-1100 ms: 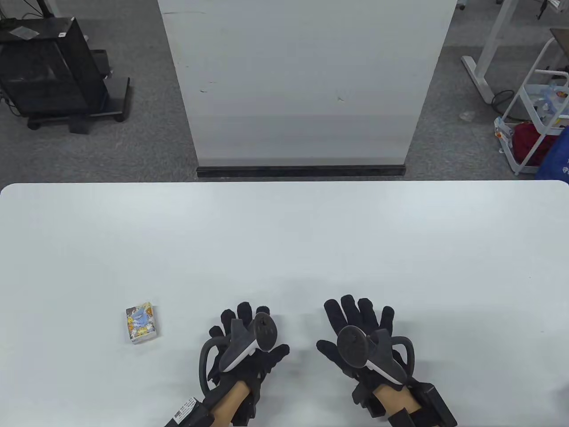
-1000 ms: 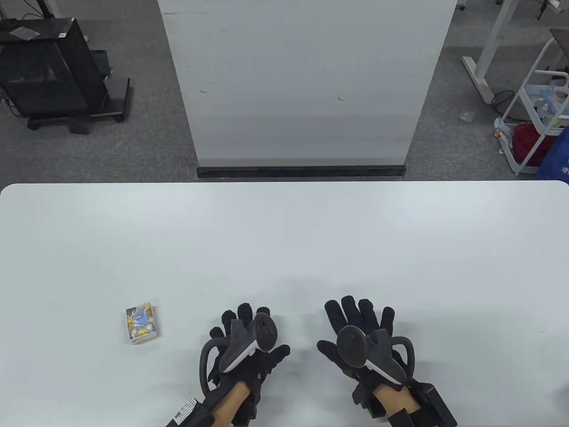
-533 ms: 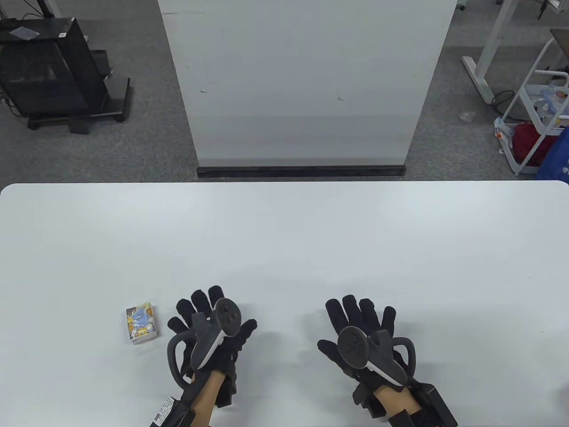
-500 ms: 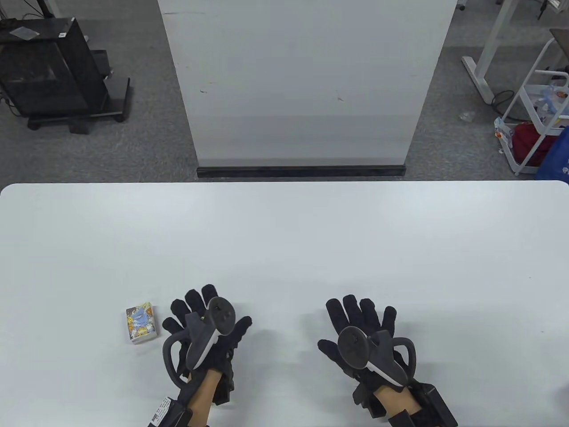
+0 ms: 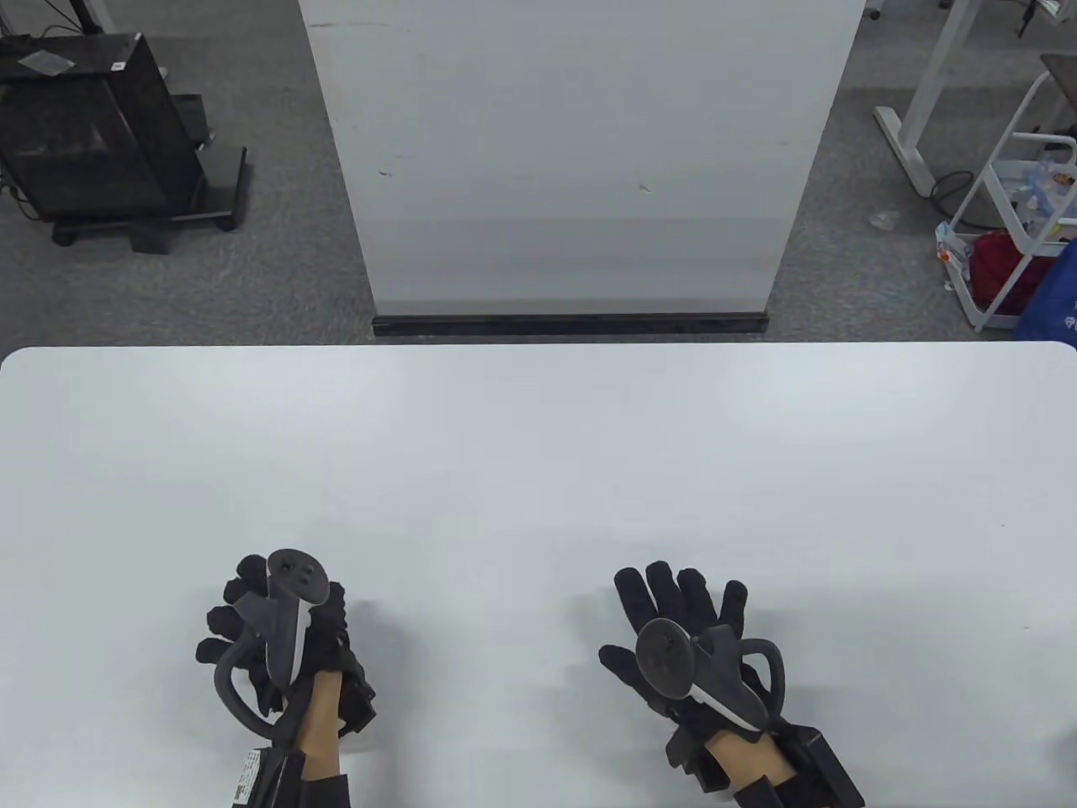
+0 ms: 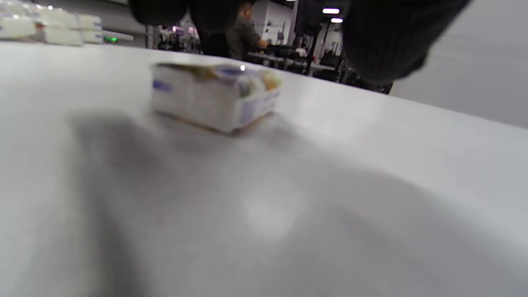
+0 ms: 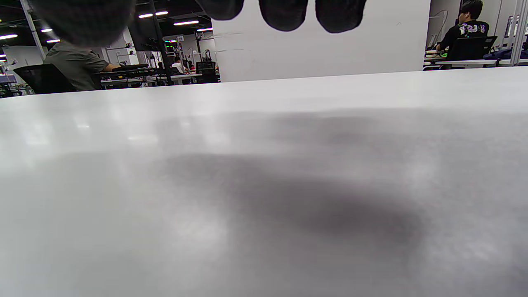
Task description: Tear open small pack of tissues
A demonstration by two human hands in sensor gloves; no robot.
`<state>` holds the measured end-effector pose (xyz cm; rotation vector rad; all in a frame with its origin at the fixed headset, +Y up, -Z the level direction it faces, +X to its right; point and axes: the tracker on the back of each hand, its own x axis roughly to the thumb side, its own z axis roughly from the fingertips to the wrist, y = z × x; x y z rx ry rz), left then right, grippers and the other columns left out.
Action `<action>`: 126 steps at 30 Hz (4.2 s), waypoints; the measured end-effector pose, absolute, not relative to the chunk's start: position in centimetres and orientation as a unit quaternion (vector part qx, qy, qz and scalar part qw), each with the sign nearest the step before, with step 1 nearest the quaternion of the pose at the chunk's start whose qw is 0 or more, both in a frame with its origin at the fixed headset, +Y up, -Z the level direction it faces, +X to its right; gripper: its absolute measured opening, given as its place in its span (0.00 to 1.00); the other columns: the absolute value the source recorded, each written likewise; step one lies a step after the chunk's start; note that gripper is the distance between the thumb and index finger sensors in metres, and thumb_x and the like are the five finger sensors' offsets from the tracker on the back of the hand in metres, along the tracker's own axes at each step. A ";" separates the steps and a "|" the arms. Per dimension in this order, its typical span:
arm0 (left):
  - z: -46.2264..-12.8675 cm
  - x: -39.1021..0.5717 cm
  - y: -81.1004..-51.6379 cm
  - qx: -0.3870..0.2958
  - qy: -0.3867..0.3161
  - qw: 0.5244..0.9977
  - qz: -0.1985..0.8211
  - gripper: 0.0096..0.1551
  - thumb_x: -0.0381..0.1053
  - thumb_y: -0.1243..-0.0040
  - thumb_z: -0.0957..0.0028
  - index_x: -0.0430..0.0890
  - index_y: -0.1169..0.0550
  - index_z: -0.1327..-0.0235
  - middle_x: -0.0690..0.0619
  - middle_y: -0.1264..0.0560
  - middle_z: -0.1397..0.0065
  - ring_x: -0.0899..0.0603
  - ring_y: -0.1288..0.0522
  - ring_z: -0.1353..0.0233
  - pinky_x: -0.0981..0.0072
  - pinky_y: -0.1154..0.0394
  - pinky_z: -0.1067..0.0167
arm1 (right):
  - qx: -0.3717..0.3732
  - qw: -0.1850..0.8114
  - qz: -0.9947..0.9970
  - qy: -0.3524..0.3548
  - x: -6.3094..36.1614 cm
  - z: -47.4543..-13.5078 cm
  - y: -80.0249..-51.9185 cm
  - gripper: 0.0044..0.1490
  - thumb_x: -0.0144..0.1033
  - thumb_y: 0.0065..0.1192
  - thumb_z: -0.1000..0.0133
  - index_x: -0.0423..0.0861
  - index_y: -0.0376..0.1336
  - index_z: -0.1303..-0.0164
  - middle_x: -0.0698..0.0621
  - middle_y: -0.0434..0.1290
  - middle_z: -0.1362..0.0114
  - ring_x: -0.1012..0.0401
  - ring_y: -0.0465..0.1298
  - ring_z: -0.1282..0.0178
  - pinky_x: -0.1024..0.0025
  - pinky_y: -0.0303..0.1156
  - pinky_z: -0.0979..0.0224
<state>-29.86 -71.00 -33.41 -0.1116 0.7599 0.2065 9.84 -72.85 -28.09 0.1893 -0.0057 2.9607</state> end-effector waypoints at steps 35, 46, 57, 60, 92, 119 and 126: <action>-33.6 -25.2 -70.6 -0.053 0.161 0.961 0.219 0.49 0.54 0.37 0.44 0.44 0.51 0.20 0.41 0.37 0.21 0.30 0.34 0.24 0.23 0.52 0.27 | 0.059 0.094 0.994 -0.014 9.8 -28.1 -72.8 0.56 0.69 0.61 0.48 0.60 0.48 0.10 0.48 0.55 0.09 0.42 0.59 0.13 0.28 0.44 0.20; -31.6 -15.5 -70.8 -0.055 -0.054 0.987 0.141 0.49 0.56 0.37 0.44 0.43 0.50 0.21 0.41 0.35 0.22 0.32 0.32 0.25 0.27 0.45 0.27 | 0.068 0.110 0.991 -0.036 9.7 -27.8 -72.5 0.52 0.66 0.64 0.49 0.61 0.55 0.13 0.49 0.62 0.13 0.45 0.64 0.16 0.30 0.45 0.19; -29.3 -9.3 -72.5 -0.096 -0.165 0.977 0.092 0.50 0.56 0.36 0.45 0.43 0.49 0.21 0.41 0.34 0.23 0.33 0.30 0.27 0.29 0.42 0.27 | 0.099 0.137 0.982 -0.080 8.7 -27.0 -72.1 0.45 0.61 0.67 0.50 0.59 0.64 0.21 0.56 0.74 0.23 0.51 0.73 0.24 0.34 0.52 0.19; -29.0 -9.0 -72.4 -0.094 -0.181 0.974 0.099 0.50 0.56 0.36 0.45 0.43 0.49 0.21 0.41 0.34 0.23 0.33 0.30 0.27 0.29 0.42 0.27 | 0.106 0.138 0.982 -0.079 8.5 -27.0 -72.1 0.43 0.60 0.68 0.50 0.59 0.66 0.22 0.56 0.76 0.26 0.52 0.75 0.26 0.34 0.53 0.19; -28.6 -8.2 -72.7 -0.097 -0.210 0.963 0.138 0.49 0.57 0.37 0.45 0.42 0.49 0.21 0.41 0.32 0.25 0.34 0.28 0.29 0.31 0.39 0.28 | 0.093 0.175 0.967 -0.159 8.7 -26.7 -71.6 0.25 0.54 0.75 0.49 0.56 0.79 0.44 0.60 0.87 0.48 0.61 0.85 0.48 0.44 0.65 0.22; -34.6 -25.8 -71.3 -0.031 0.146 0.982 0.112 0.48 0.55 0.34 0.46 0.46 0.47 0.21 0.43 0.32 0.24 0.34 0.29 0.27 0.26 0.46 0.26 | 0.088 0.108 0.990 -0.019 9.6 -27.9 -73.5 0.56 0.73 0.59 0.50 0.61 0.51 0.11 0.50 0.56 0.09 0.43 0.57 0.12 0.28 0.42 0.20; -34.6 -30.1 -72.4 -0.068 0.263 0.954 0.128 0.48 0.52 0.34 0.45 0.45 0.47 0.20 0.42 0.33 0.23 0.33 0.31 0.25 0.25 0.48 0.26 | 0.093 0.103 0.990 0.006 9.6 -28.0 -73.7 0.57 0.75 0.57 0.50 0.63 0.50 0.10 0.50 0.52 0.07 0.41 0.52 0.11 0.26 0.40 0.21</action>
